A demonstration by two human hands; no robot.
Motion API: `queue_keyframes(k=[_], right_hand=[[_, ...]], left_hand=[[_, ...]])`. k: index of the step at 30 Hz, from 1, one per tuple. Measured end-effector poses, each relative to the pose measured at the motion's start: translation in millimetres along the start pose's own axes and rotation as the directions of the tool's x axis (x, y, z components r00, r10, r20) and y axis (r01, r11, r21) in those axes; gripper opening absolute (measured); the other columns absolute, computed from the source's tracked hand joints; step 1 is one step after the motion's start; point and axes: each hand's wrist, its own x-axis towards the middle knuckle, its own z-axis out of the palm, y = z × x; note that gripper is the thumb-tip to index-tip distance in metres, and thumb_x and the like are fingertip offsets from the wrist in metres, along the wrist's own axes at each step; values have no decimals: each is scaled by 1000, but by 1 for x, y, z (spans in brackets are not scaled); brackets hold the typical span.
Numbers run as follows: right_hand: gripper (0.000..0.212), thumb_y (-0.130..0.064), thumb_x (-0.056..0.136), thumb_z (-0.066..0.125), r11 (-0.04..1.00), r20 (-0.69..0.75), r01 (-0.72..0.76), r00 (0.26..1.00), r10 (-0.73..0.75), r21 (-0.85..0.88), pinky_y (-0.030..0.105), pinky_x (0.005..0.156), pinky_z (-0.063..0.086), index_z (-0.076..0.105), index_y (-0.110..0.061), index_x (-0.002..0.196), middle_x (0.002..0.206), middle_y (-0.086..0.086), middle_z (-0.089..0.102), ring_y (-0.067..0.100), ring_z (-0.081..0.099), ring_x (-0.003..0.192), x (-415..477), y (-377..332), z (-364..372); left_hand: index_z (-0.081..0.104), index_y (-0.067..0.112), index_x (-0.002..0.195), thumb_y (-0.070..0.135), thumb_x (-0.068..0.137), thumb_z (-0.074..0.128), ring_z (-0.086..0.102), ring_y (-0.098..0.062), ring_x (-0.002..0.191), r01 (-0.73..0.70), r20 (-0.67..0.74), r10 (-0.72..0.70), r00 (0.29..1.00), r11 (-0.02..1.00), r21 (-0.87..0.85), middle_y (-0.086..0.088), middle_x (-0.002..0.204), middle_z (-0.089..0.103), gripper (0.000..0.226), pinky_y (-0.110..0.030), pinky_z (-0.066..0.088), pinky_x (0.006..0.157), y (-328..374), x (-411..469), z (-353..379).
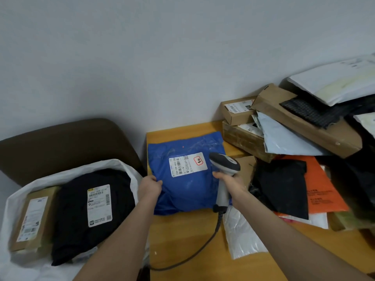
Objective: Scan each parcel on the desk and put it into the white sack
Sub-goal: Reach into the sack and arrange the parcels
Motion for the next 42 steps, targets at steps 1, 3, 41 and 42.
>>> queue_keyframes(k=[1,3,41,42], right_hand=[[24,-17,83,73,1000,-6,20,1000,-19,20,37,71,47,53,-16,95,95,6,60,20,56,78,-2,-2,-1],[20,-15,82,73,996,-19,72,997,-71,58,38,78,49,55,-20,86,95,6,63,21,58,84,-6,-7,-2],[48,-24,80,75,987,160,7,987,19,-160,38,83,47,52,-9,119,112,8,61,24,57,99,76,-11,74],[45,-23,80,75,988,165,10,986,16,-151,37,82,46,52,-10,117,111,8,60,24,56,98,72,-13,73]], left_hand=[[55,12,81,18,92,56,56,-27,83,-45,-36,47,998,998,49,-7,85,59,13,-32,41,70,6,1,-8],[48,12,76,17,93,53,53,-25,78,-155,-82,169,982,976,155,-5,79,55,18,-32,36,66,21,6,-29],[51,0,129,19,83,73,57,-36,111,285,59,-312,948,752,-595,-17,125,59,55,-45,48,96,6,54,8],[53,1,129,17,85,71,57,-35,110,270,57,-296,954,754,-599,-17,124,59,50,-45,48,97,9,53,5]])
